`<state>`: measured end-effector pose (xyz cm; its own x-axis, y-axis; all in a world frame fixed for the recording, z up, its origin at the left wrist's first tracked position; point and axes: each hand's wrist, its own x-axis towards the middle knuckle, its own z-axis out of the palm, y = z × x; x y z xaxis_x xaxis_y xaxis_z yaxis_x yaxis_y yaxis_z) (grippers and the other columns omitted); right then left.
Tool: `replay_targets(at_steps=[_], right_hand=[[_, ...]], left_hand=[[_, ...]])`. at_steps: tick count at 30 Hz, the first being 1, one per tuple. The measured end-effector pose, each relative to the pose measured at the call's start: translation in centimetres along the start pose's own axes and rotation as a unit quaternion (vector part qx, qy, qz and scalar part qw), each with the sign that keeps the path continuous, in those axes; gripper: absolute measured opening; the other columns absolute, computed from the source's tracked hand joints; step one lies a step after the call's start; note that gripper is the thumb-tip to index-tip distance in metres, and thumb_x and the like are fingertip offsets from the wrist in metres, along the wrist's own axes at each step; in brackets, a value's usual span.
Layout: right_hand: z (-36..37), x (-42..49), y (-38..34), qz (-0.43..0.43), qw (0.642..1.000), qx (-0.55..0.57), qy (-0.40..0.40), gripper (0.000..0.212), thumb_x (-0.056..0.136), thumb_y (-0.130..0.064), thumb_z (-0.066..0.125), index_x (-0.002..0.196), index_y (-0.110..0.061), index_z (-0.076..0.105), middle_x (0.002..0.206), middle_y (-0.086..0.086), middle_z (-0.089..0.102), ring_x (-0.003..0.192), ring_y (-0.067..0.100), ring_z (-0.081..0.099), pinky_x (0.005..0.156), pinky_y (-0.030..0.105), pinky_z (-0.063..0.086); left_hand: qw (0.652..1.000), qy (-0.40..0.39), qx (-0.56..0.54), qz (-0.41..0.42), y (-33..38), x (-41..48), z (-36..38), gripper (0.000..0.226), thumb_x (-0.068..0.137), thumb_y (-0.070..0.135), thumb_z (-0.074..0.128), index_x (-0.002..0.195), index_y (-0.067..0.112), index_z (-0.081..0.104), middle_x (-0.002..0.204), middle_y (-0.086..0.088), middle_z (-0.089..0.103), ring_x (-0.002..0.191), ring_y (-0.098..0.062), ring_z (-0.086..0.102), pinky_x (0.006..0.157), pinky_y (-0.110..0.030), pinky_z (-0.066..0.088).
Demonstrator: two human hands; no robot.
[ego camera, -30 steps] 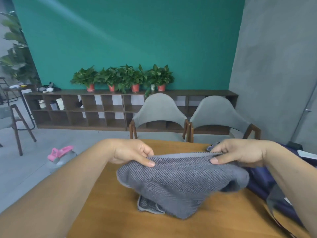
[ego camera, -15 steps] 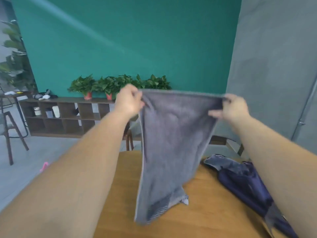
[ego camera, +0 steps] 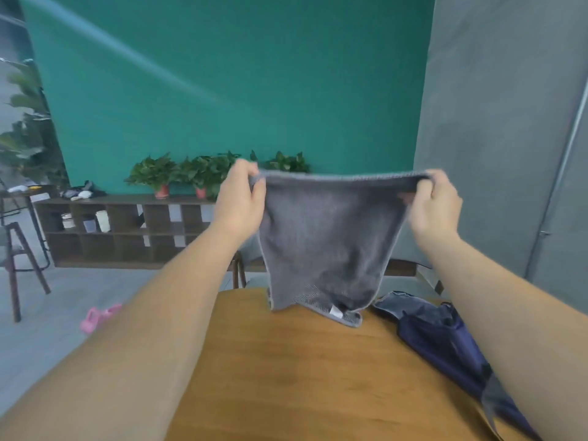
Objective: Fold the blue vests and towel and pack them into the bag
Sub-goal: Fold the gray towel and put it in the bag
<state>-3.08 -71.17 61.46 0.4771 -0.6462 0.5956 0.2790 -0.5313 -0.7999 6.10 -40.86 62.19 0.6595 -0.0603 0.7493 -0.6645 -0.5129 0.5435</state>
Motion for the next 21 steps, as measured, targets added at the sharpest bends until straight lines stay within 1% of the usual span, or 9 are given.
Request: replay_targets(at_steps=[2,4,6,8,11,14,17,19,21], right_hand=[[-0.5,-3.0,3.6,0.049,0.988,-0.063,-0.133,0.028,0.105,-0.012,0.034,0.103,-0.007,0.061,0.085,0.016,0.071,0.063,0.003,0.071,0.065,0.017,0.053],[-1.2,-6.3,7.8,0.129,0.931,-0.125,-0.318,0.026,0.107,-0.014,0.034,0.103,-0.009,0.06,0.086,0.025,0.072,0.07,0.021,0.078,0.061,0.022,0.056],[-1.9,-10.3,12.1,0.226,0.818,-0.194,-0.492,0.02,0.108,-0.02,0.037,0.112,-0.015,0.056,0.106,0.027,0.072,0.08,0.031,0.079,0.066,0.032,0.06],[-2.4,-14.1,15.4,0.275,0.689,-0.261,-0.618,0.022,0.104,-0.026,0.043,0.12,-0.015,0.055,0.124,0.019,0.066,0.084,0.028,0.079,0.074,0.037,0.063],[-2.1,-16.5,17.3,0.279,0.587,-0.297,-0.699,0.045,0.099,-0.05,0.054,0.127,-0.015,0.063,0.117,0.003,0.075,0.077,0.02,0.077,0.074,0.031,0.058],[-1.1,-16.1,17.8,0.192,0.648,-0.326,-0.661,0.055,0.098,-0.069,0.051,0.106,-0.021,0.077,0.091,-0.006,0.08,0.072,0.014,0.071,0.068,0.029,0.053],[0.5,-16.5,19.9,0.023,0.786,-0.329,-0.524,0.034,0.097,-0.06,0.059,0.1,-0.029,0.074,0.097,-0.008,0.076,0.092,0.012,0.07,0.085,0.029,0.054],[1.5,-17.9,21.1,-0.039,0.793,-0.331,-0.509,0.04,0.098,-0.063,0.055,0.124,-0.034,0.066,0.121,-0.011,0.063,0.112,0.012,0.062,0.099,0.029,0.048],[2.3,-19.6,21.3,-0.051,0.755,-0.359,-0.546,0.065,0.095,-0.081,0.032,0.131,-0.035,0.061,0.127,-0.013,0.053,0.121,0.013,0.053,0.105,0.034,0.045]], left_hand=[[0.993,-0.092,0.056,-0.057,-3.3,-3.8,0.5,0.011,0.109,0.028,0.05,0.104,0.019,0.053,0.102,0.0,0.068,0.091,-0.017,0.065,0.068,-0.029,0.044],[0.962,-0.235,0.061,-0.125,-7.6,-8.2,1.1,0.013,0.107,0.027,0.057,0.097,0.018,0.057,0.092,0.0,0.07,0.091,-0.023,0.071,0.07,-0.037,0.052],[0.891,-0.405,0.047,-0.202,-11.6,-13.3,1.6,0.013,0.105,0.023,0.064,0.095,0.015,0.059,0.091,-0.002,0.074,0.097,-0.023,0.077,0.081,-0.038,0.058],[0.807,-0.533,0.059,-0.247,-14.2,-17.9,2.1,0.01,0.102,0.021,0.068,0.098,0.015,0.062,0.094,-0.003,0.076,0.102,-0.026,0.077,0.074,-0.029,0.057],[0.723,-0.63,0.082,-0.27,-14.3,-21.4,2.2,0.022,0.098,0.04,0.073,0.107,0.022,0.066,0.109,0.0,0.076,0.096,-0.022,0.079,0.06,-0.022,0.048],[0.686,-0.662,0.097,-0.285,-12.8,-21.0,2.5,0.055,0.091,0.072,0.065,0.121,0.026,0.067,0.108,0.008,0.08,0.071,-0.014,0.072,0.058,-0.026,0.044],[0.789,-0.553,0.136,-0.23,-12.5,-20.7,4.1,0.052,0.094,0.076,0.053,0.122,0.034,0.065,0.109,0.014,0.077,0.087,-0.017,0.071,0.084,-0.035,0.054],[0.831,-0.499,0.205,-0.137,-12.6,-21.3,5.5,0.05,0.097,0.07,0.053,0.138,0.041,0.055,0.145,0.011,0.058,0.128,-0.017,0.057,0.109,-0.041,0.047],[0.816,-0.522,0.223,-0.109,-12.1,-22.9,7.0,0.062,0.102,0.064,0.049,0.156,0.036,0.038,0.165,0.005,0.034,0.15,-0.022,0.036,0.121,-0.043,0.036]])
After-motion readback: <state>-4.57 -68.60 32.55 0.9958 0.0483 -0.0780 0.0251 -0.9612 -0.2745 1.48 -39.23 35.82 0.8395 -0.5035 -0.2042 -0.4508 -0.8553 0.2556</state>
